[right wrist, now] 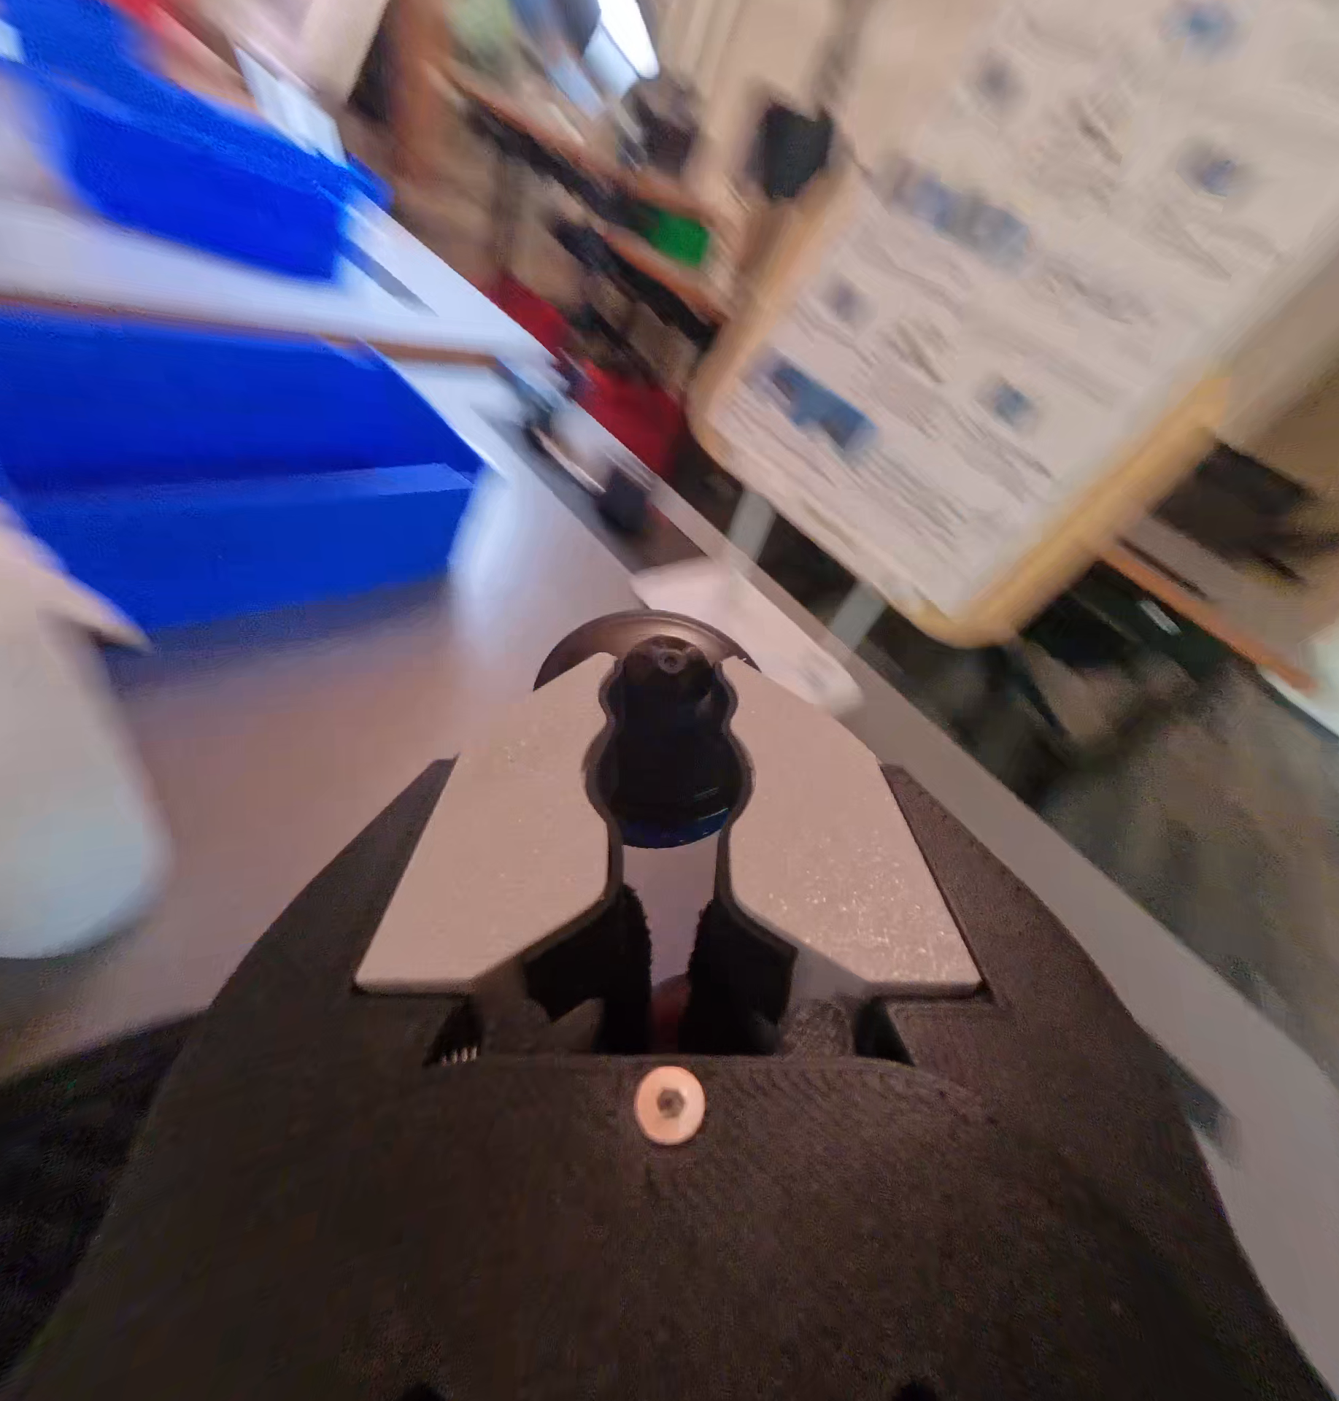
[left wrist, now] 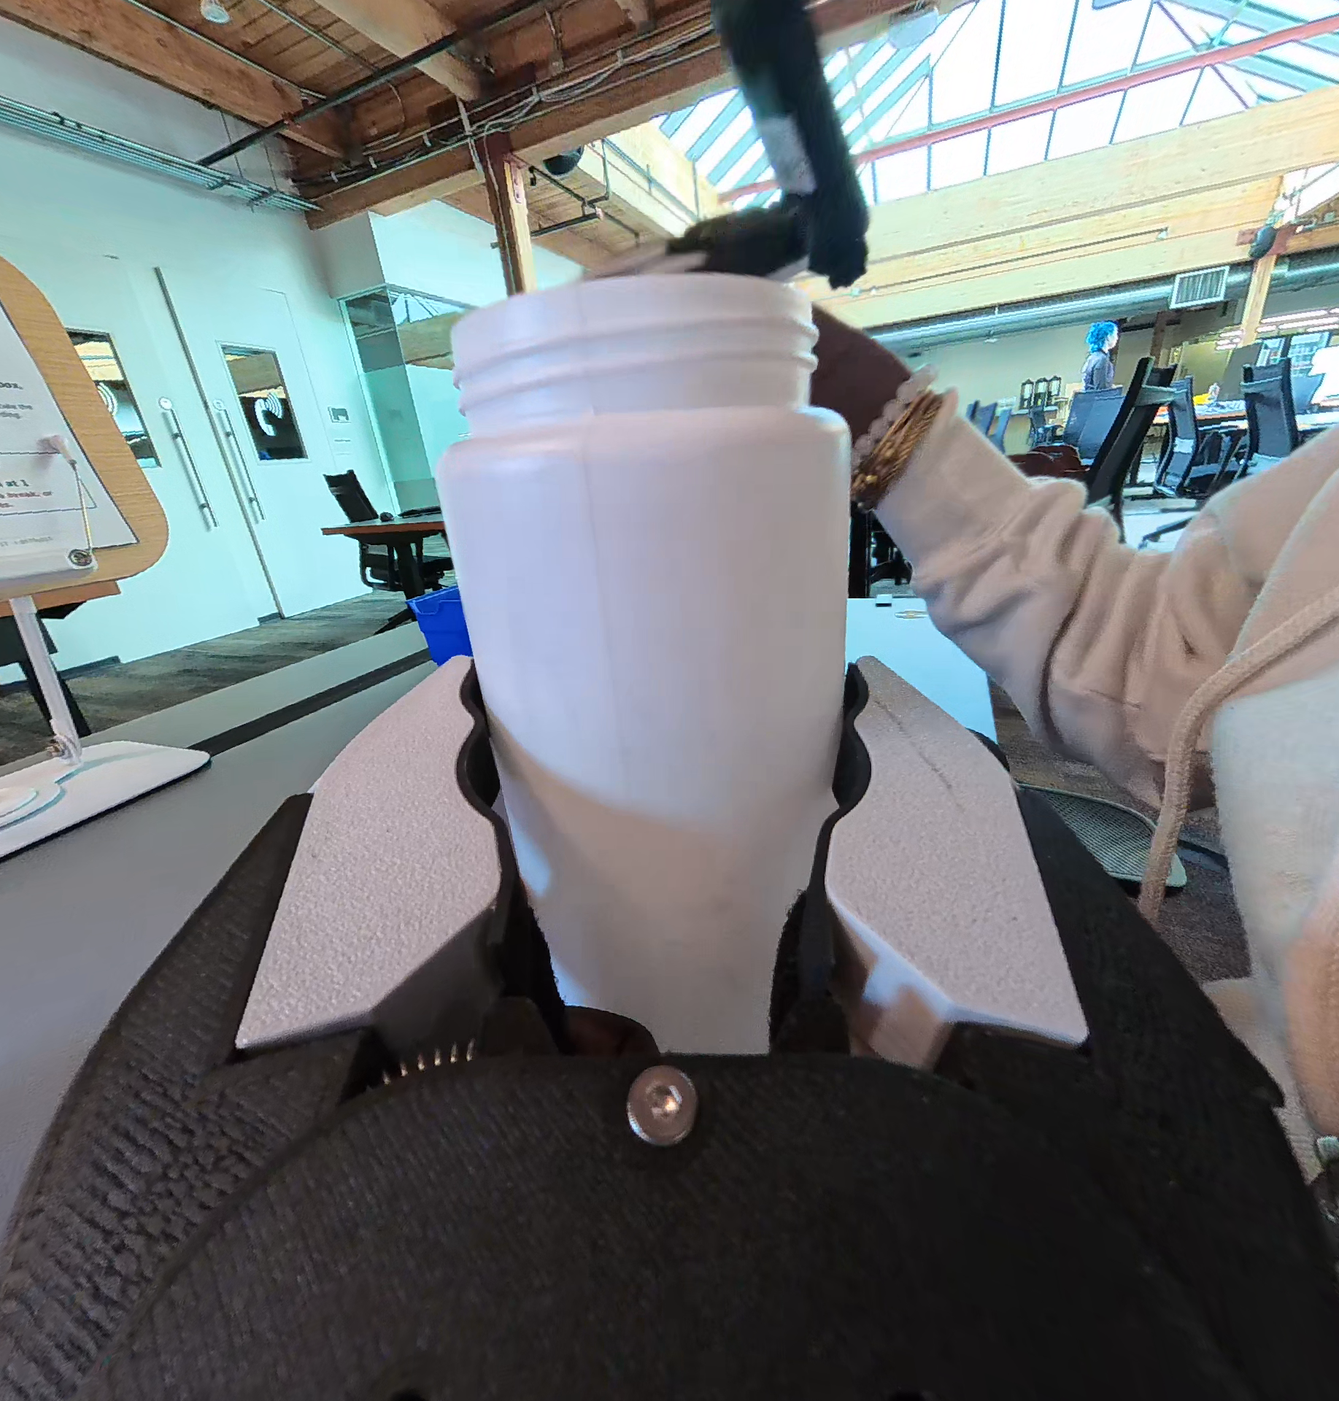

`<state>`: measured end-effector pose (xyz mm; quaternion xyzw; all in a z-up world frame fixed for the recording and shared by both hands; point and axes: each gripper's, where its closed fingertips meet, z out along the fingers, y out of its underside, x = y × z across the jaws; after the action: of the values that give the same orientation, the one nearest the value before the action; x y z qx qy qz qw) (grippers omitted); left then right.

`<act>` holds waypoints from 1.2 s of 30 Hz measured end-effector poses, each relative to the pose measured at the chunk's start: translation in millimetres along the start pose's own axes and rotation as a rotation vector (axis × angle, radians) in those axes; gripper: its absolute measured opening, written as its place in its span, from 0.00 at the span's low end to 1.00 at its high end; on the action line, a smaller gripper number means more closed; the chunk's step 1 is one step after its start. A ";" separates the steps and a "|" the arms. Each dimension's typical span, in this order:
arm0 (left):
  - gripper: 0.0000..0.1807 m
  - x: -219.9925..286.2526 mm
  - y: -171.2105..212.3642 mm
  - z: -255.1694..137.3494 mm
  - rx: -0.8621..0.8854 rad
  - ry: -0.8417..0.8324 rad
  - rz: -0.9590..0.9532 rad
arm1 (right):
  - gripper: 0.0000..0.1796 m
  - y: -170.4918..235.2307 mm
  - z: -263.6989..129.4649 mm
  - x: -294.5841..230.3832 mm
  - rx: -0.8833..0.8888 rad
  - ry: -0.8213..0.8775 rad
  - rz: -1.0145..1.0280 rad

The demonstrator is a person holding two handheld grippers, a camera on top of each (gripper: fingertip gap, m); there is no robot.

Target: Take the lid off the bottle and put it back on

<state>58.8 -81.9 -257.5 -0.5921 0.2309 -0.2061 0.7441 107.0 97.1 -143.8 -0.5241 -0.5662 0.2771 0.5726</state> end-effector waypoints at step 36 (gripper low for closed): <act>0.49 0.6 -0.5 0.3 0.007 -0.002 0.009 | 0.27 -21.9 -15.5 -228.2 -0.105 -0.909 -0.617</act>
<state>59.5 -82.2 -257.1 -0.5884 0.2323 -0.2029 0.7474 68.7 -121.7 -202.5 -0.1895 -0.8968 0.2660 0.2983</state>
